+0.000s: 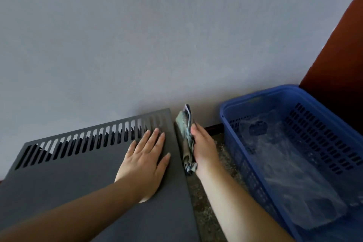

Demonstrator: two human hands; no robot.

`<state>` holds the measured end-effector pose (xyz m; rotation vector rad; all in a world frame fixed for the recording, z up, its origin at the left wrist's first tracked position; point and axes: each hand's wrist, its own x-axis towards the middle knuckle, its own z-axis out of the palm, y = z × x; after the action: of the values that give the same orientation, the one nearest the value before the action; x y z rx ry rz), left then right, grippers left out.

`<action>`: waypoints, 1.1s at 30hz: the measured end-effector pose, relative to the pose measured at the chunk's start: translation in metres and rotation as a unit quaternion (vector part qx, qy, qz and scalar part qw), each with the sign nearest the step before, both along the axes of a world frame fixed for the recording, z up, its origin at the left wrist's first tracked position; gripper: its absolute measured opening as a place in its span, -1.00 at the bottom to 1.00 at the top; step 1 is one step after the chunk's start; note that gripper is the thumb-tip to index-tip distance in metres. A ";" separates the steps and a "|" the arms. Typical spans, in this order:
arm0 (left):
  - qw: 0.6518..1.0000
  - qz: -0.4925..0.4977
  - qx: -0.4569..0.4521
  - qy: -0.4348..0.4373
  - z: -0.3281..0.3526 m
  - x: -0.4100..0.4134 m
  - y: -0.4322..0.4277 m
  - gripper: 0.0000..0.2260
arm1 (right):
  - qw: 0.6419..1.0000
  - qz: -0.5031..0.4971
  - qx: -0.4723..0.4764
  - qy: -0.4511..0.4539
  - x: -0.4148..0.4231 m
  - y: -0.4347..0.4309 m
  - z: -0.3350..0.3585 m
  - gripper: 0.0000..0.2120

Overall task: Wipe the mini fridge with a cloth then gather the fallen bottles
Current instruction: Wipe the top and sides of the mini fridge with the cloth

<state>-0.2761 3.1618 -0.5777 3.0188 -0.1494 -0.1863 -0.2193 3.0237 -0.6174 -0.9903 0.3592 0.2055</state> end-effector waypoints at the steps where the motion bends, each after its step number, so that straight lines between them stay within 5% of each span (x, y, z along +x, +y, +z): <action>1: 1.000 0.000 0.000 0.000 -0.001 0.000 0.001 -0.25 | 0.999 0.014 -0.017 -0.029 0.010 0.004 0.004 -0.77; 5: 1.000 0.004 0.003 -0.004 -0.006 0.001 0.003 -0.31 | 0.984 0.093 -0.125 -0.083 0.038 0.018 -0.025 -0.70; 14: 1.000 -0.013 -0.006 -0.007 -0.011 0.001 0.005 -0.41 | 0.962 0.151 -0.202 0.109 -0.049 -0.007 -0.153 -0.66; 21: 1.000 -0.020 0.005 -0.007 -0.011 -0.001 0.001 -0.33 | 0.972 0.126 -0.080 -0.182 -0.058 -0.011 -0.016 -0.65; 29: 1.000 -0.018 0.016 0.000 -0.011 -0.002 0.002 -0.42 | 0.966 0.148 -0.195 0.086 -0.099 -0.020 -0.127 -0.66; 33: 1.000 -0.010 0.011 0.007 -0.009 -0.003 0.003 -0.38 | 0.974 0.132 -0.179 0.043 -0.141 -0.031 -0.088 -0.67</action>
<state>-0.2790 3.1644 -0.5871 3.0381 -0.1775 -0.2127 -0.3607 2.9929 -0.7051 -1.3895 0.3498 0.4374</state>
